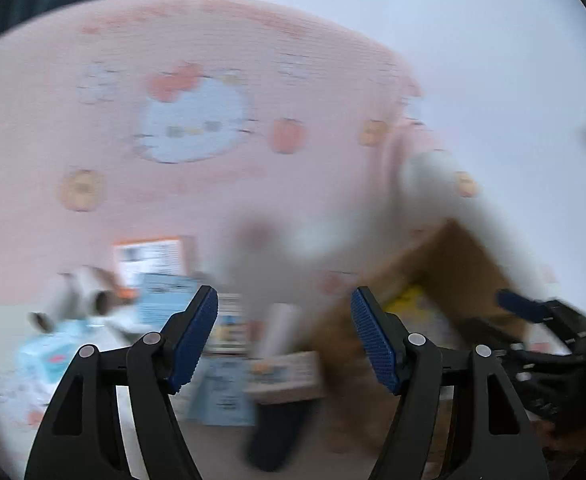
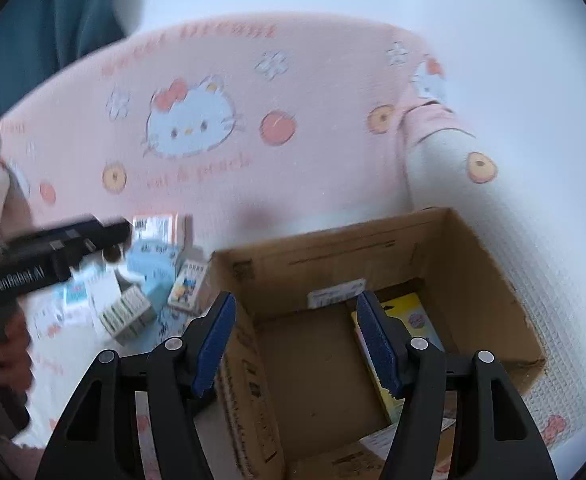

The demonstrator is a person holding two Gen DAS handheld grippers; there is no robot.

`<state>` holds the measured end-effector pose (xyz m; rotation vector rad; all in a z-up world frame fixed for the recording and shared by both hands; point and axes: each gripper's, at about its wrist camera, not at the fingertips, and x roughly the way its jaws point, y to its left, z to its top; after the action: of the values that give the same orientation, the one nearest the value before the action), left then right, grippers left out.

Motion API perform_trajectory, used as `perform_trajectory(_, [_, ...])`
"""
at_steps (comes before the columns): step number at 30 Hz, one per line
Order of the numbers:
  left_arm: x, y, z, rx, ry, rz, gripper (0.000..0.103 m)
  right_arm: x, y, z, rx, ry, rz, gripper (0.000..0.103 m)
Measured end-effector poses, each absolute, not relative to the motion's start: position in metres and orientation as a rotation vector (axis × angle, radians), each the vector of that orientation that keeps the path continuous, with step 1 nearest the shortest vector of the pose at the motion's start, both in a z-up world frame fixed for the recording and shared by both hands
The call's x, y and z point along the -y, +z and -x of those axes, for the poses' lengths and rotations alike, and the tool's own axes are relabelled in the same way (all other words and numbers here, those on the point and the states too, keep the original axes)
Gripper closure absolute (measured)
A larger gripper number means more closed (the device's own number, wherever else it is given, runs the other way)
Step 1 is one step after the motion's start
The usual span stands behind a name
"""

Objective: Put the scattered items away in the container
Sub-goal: 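Move the right gripper back to the pile of items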

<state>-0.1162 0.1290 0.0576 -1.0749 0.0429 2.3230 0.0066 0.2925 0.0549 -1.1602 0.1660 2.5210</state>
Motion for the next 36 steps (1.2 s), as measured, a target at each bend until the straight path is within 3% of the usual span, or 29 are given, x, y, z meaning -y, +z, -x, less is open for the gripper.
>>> perform_trajectory(9, [-0.059,-0.003,0.136,0.145,2.321,1.385,0.03,-0.239,0.034,0.035,-0.203,2.679,1.266,0.042])
perform_trajectory(14, [-0.017,-0.029,0.131,0.235,2.335,1.509,0.031,-0.217,-0.005,0.067,-0.341,2.8,1.387,0.042])
perform_trajectory(19, [0.012,-0.064,0.141,0.54,2.212,1.659,0.064,-0.219,-0.047,0.088,-0.513,2.833,1.298,0.042])
perform_trajectory(22, [0.015,-0.081,0.144,0.626,2.168,1.713,0.066,-0.22,-0.067,0.098,-0.604,2.828,1.244,0.042])
perform_trajectory(24, [0.012,-0.089,0.146,0.655,2.137,1.734,0.067,-0.221,-0.077,0.112,-0.627,2.811,1.269,0.047])
perform_trajectory(26, [0.01,-0.093,0.149,0.648,2.126,1.732,0.068,-0.219,-0.082,0.12,-0.572,2.788,1.302,0.078])
perform_trajectory(33, [0.005,-0.101,0.157,0.638,2.11,1.747,0.07,-0.211,-0.102,0.134,-0.556,2.815,1.344,0.081])
perform_trajectory(36, [0.004,-0.104,0.158,0.627,2.08,1.77,0.079,-0.21,-0.113,0.139,-0.569,2.785,1.416,0.08])
